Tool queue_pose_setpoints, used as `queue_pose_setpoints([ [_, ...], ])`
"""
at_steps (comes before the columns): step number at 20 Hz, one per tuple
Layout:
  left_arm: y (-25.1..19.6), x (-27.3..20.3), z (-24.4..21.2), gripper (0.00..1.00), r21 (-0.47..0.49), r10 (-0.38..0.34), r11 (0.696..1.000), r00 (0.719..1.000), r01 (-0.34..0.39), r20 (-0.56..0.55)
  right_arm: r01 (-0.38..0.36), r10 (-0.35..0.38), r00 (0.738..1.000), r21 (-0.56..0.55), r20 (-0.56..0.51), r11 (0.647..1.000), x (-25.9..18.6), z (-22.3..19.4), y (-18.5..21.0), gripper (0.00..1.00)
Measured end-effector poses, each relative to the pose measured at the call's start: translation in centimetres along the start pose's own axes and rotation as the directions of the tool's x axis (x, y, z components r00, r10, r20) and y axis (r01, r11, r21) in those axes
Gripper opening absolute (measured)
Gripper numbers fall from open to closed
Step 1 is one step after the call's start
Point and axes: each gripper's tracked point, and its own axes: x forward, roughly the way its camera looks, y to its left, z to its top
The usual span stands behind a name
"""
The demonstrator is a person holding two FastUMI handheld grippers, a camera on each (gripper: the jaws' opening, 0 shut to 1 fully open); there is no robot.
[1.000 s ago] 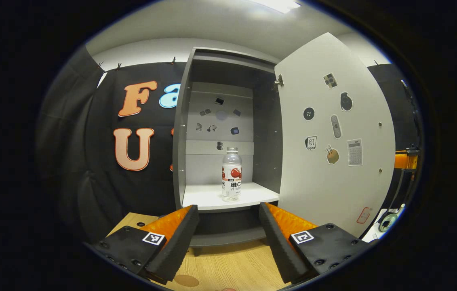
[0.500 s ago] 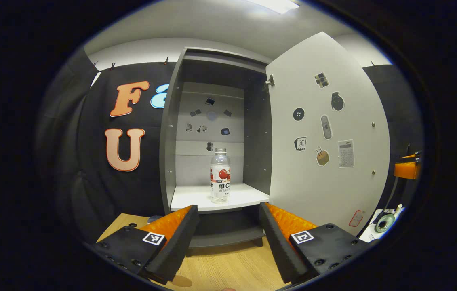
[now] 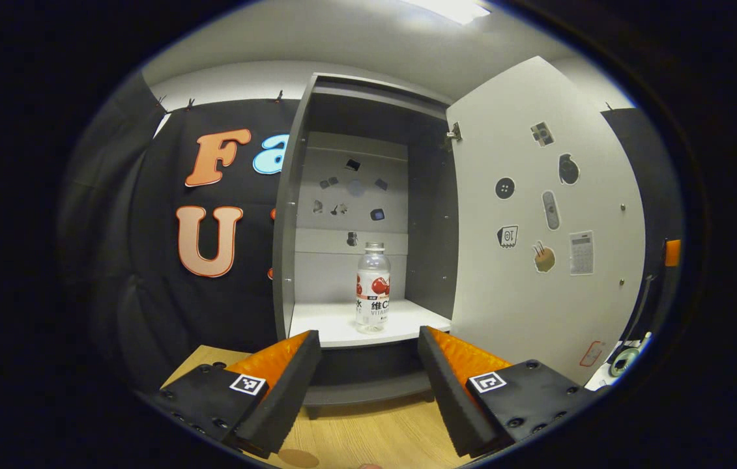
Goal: Open the cabinet door with the right hand, grasp the bottle in the cabinet with the left hand and place it on the coaster, then close the cabinet door with the right hand.
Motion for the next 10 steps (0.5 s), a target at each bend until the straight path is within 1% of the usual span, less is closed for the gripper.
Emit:
queue_pose_setpoints([
  [1,0.4,0.6,0.1,0.98,-0.002,-0.008,1.0,1.0,0.008,0.0,-0.018,0.018,1.0,-0.004,0.001,1.0,0.4,-0.1,1.5,0.93],
  [2,0.6,1.3,0.1,0.98,0.005,-0.014,1.0,1.0,0.014,-0.002,-0.031,0.031,1.0,-0.009,-0.005,0.999,0.7,-0.3,2.8,0.94],
  [5,1.8,3.5,0.5,0.98,0.036,-0.04,0.999,0.999,0.04,0.004,-0.067,0.066,0.997,-0.028,-0.033,0.997,2.3,-0.8,6.7,0.94],
  [7,2.1,5.3,0.3,0.99,0.033,-0.072,0.997,0.997,0.072,-0.002,-0.093,0.092,0.995,-0.027,-0.047,0.995,3.7,-1.4,9.2,0.94],
  [10,2.2,8.0,0.7,0.97,0.025,-0.115,0.993,0.993,0.115,0.004,-0.122,0.12,0.991,-0.024,-0.064,0.992,6.6,-2.3,12.7,0.94],
])
